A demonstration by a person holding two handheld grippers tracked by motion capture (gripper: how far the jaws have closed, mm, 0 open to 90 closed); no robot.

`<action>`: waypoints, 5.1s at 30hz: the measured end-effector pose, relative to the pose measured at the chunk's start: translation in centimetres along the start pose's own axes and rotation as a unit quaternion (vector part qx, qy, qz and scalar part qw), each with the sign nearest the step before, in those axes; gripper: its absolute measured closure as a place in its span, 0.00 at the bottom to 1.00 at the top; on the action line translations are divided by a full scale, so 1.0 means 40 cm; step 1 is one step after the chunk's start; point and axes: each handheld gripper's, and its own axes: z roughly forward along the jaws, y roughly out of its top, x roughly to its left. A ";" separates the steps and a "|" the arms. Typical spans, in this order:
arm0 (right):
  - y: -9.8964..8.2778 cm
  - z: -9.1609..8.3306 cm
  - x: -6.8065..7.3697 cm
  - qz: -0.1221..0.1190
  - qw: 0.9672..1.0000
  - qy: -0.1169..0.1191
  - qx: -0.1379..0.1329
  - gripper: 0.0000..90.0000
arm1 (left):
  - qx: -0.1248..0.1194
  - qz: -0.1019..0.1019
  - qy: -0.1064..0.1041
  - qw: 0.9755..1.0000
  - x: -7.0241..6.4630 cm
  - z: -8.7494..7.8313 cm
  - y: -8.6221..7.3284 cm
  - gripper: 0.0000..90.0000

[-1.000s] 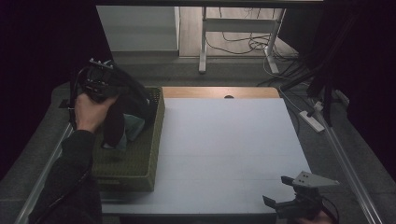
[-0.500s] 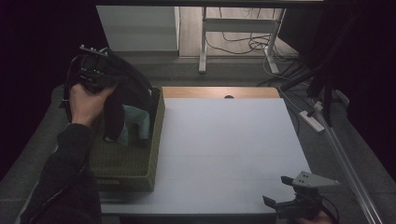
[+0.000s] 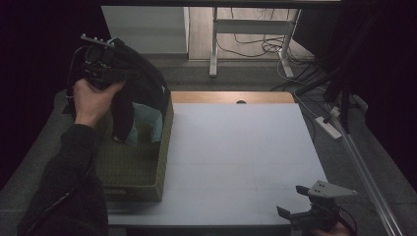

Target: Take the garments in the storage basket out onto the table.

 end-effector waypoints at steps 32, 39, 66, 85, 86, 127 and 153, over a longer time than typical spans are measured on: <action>0.000 -0.001 -0.001 0.001 1.000 0.001 -0.002 0.01 | -0.001 0.090 -0.066 0.994 -0.198 0.049 0.110 0.85; -0.001 -0.002 -0.001 0.001 1.000 0.002 -0.004 0.01 | 0.003 0.107 -0.085 0.991 -0.247 0.078 0.129 0.85; -0.002 -0.005 -0.003 0.003 1.000 0.002 -0.009 0.01 | 0.038 0.163 -0.125 0.978 -0.388 0.221 0.120 0.85; -0.003 -0.007 -0.003 0.004 1.000 0.004 -0.011 0.01 | 0.058 0.162 -0.154 0.973 -0.423 0.370 0.032 0.84; -0.003 -0.007 -0.003 0.004 1.000 0.004 -0.011 0.01 | 0.059 0.161 -0.155 0.973 -0.422 0.375 0.029 0.84; -0.002 -0.005 -0.003 0.004 1.000 0.002 -0.008 0.01 | 0.155 0.167 -0.099 0.969 -0.389 0.594 -0.189 0.80; -0.002 -0.004 -0.003 0.003 1.000 0.003 -0.005 0.01 | 0.205 0.087 -0.073 0.972 -0.348 0.653 -0.267 0.64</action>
